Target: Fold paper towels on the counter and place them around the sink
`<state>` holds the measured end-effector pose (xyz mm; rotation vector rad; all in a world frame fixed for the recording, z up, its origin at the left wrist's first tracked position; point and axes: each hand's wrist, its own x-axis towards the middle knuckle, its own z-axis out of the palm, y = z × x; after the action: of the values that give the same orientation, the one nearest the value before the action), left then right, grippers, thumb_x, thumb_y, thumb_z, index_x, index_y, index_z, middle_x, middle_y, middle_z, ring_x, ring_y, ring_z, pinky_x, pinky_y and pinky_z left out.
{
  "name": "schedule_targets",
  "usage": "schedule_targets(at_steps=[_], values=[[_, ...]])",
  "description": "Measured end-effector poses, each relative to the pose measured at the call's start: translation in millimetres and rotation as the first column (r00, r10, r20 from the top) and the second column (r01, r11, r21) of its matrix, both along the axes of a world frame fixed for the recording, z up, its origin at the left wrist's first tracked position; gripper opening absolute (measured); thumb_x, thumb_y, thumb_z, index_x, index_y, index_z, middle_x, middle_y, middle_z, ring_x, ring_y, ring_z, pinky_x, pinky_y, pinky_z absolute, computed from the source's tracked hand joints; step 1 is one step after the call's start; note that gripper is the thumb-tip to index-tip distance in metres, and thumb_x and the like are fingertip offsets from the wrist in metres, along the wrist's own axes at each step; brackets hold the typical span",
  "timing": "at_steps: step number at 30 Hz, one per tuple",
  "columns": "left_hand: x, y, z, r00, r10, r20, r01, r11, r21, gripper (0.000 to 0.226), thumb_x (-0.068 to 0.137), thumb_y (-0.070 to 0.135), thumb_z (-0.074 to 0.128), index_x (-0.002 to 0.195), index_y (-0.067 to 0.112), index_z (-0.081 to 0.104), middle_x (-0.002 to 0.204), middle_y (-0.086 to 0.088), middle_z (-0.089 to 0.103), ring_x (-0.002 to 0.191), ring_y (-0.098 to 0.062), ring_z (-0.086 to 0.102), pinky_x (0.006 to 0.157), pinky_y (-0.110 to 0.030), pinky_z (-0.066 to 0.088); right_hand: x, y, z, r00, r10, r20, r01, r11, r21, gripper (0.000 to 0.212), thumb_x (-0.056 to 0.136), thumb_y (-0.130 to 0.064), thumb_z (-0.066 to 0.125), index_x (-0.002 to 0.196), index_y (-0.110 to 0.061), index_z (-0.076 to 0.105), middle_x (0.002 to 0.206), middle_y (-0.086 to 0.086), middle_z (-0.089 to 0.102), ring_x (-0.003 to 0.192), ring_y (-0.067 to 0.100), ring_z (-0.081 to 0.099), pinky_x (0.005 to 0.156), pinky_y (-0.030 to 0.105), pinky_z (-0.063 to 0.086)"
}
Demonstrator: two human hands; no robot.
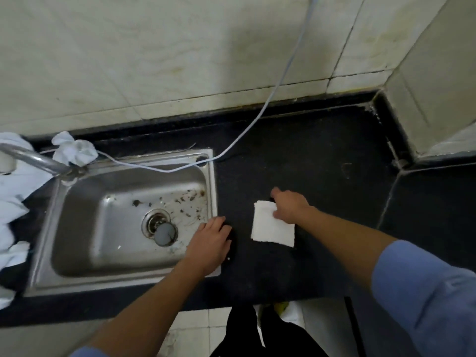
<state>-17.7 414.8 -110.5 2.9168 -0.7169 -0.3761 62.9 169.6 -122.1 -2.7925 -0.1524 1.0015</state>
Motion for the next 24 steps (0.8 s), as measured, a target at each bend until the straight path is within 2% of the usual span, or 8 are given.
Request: schedule_targets(at_steps=[2, 5, 8, 12, 16, 20, 22, 24], values=[[-6, 14, 8, 1.000, 0.027, 0.013, -0.028, 0.999, 0.016, 0.027, 0.074, 0.023, 0.072, 0.099, 0.013, 0.068, 0.105, -0.009, 0.064, 0.095, -0.028, 0.063, 0.077, -0.037, 0.052, 0, 3, 4, 0.997, -0.036, -0.063, 0.038, 0.999, 0.033, 0.044, 0.086, -0.029, 0.063, 0.124, -0.011, 0.050, 0.118, 0.011, 0.058, 0.102, 0.027, 0.059, 0.073, 0.032, 0.046], [-7, 29, 21, 0.997, 0.080, -0.001, -0.080, 0.997, 0.002, 0.026, 0.085, 0.024, 0.060, 0.108, 0.012, 0.065, 0.108, -0.008, 0.061, 0.101, -0.027, 0.057, 0.085, -0.037, 0.047, -9, 2, 14, 0.996, -0.070, -0.053, 0.075, 0.993, 0.091, 0.031, 0.083, -0.027, 0.065, 0.110, -0.012, 0.059, 0.111, 0.008, 0.062, 0.095, 0.024, 0.060, 0.070, 0.031, 0.047], [2, 38, 35, 0.997, 0.080, 0.015, -0.079, 0.996, -0.038, 0.027, 0.091, 0.026, 0.050, 0.113, 0.015, 0.062, 0.112, -0.004, 0.058, 0.106, -0.023, 0.053, 0.090, -0.033, 0.042, -27, -3, 34, 0.995, -0.098, 0.025, 0.094, 0.987, 0.134, 0.018, 0.083, -0.027, 0.064, 0.098, -0.020, 0.057, 0.098, 0.001, 0.060, 0.085, 0.020, 0.058, 0.064, 0.029, 0.043], [25, 33, 53, 1.000, 0.001, 0.019, 0.001, 0.995, -0.100, 0.026, 0.093, 0.027, 0.049, 0.114, 0.018, 0.061, 0.111, -0.001, 0.059, 0.102, -0.021, 0.058, 0.086, -0.033, 0.046, -60, -10, 63, 0.971, -0.091, 0.222, 0.072, 0.993, 0.094, 0.021, 0.087, -0.030, 0.057, 0.107, -0.023, 0.057, 0.099, 0.003, 0.063, 0.086, 0.023, 0.059, 0.065, 0.032, 0.041], [41, 22, 68, 0.982, -0.181, 0.058, 0.187, 0.975, -0.120, 0.021, 0.092, 0.025, 0.050, 0.107, 0.016, 0.063, 0.102, -0.003, 0.062, 0.094, -0.021, 0.059, 0.080, -0.037, 0.049, -107, -14, 85, 0.900, -0.171, 0.402, 0.172, 0.985, 0.033, 0.021, 0.091, -0.035, 0.052, 0.107, -0.022, 0.056, 0.102, 0.002, 0.064, 0.095, 0.027, 0.061, 0.073, 0.037, 0.047], [45, 4, 81, 0.918, -0.381, 0.108, 0.392, 0.914, -0.103, 0.017, 0.087, 0.022, 0.056, 0.098, 0.013, 0.065, 0.092, -0.008, 0.063, 0.088, -0.031, 0.061, 0.074, -0.040, 0.050, -166, -16, 109, 0.782, -0.295, 0.549, 0.340, 0.940, 0.021, 0.026, 0.096, -0.040, 0.046, 0.107, -0.018, 0.055, 0.106, 0.002, 0.060, 0.095, 0.027, 0.061, 0.067, 0.034, 0.040], [37, -13, 91, 0.881, -0.453, 0.138, 0.467, 0.879, -0.094, 0.017, 0.088, 0.023, 0.055, 0.099, 0.013, 0.064, 0.094, -0.008, 0.062, 0.091, -0.031, 0.060, 0.075, -0.040, 0.048, -201, -18, 122, 0.729, -0.354, 0.586, 0.421, 0.907, 0.023, 0.026, 0.097, -0.039, 0.046, 0.108, -0.018, 0.056, 0.107, 0.001, 0.057, 0.094, 0.026, 0.060, 0.065, 0.032, 0.037], [26, -36, 99, 0.831, -0.534, 0.156, 0.551, 0.829, -0.095, 0.020, 0.090, 0.025, 0.052, 0.103, 0.014, 0.063, 0.099, -0.006, 0.061, 0.094, -0.029, 0.058, 0.078, -0.039, 0.047, -238, -24, 134, 0.680, -0.418, 0.602, 0.512, 0.859, 0.018, 0.023, 0.097, -0.036, 0.047, 0.109, -0.018, 0.056, 0.108, 0.000, 0.058, 0.095, 0.025, 0.060, 0.067, 0.033, 0.041]])
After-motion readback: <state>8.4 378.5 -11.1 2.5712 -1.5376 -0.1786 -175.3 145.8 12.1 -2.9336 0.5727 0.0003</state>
